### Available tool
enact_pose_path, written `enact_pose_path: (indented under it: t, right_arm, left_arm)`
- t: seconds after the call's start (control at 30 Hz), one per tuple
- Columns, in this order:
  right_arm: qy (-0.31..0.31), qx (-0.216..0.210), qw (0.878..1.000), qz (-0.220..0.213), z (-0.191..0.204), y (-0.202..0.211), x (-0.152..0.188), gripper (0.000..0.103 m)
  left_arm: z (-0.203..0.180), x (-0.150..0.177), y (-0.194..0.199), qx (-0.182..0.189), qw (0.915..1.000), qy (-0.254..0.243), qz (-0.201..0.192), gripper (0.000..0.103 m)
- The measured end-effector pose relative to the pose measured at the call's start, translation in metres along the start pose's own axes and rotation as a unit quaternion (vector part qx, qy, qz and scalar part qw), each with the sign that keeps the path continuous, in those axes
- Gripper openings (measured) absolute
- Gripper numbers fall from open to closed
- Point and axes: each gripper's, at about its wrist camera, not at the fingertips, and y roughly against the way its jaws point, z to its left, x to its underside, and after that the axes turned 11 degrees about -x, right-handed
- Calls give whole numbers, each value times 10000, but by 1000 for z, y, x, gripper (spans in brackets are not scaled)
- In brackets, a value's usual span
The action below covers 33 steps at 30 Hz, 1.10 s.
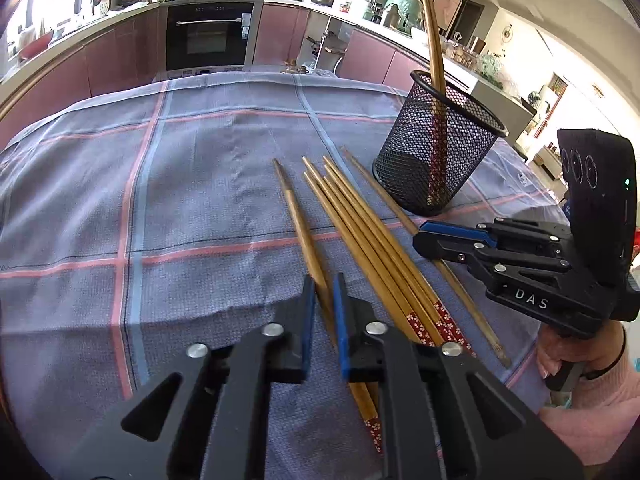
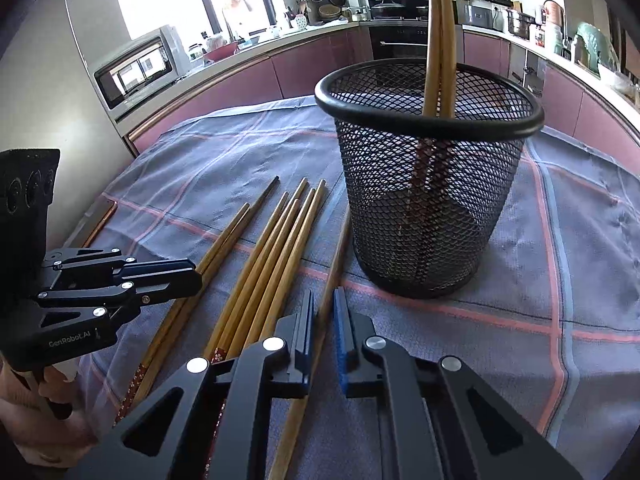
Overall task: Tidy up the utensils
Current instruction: 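Close the left tool on another chopstick while the right tool grasps one from the pile, then raise the left tool's chopstick upright over the cup while the right tool carries its chopstick there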
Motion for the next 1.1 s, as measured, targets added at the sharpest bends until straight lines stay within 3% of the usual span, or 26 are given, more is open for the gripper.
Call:
enact_pose_path:
  t: [0.2,0.33,0.7,0.8,1.1]
  right_arm:
    - [51,-123,9999,-75,4,9,2,6]
    - [104,-154,9998,11,3,10,2,6]
    - [267,-8,9995,166,7,-6,-3,8]
    - [231,-40,9996,158,5,-6,-4,7]
    - [273,-203,9994,-30,9,9,0,6]
  left_arm:
    - [0,0,2,-49,10000,-60,7,4]
    - [0,2,-2,-156,9998,-110,44,15]
    - [-4,-1,-5,-219,9994,-255,2,15]
    - [-6,-1,-5,-238,9993,-285,-22,8]
    - [-10,0,-3,-413,9988,-260,-54,6]
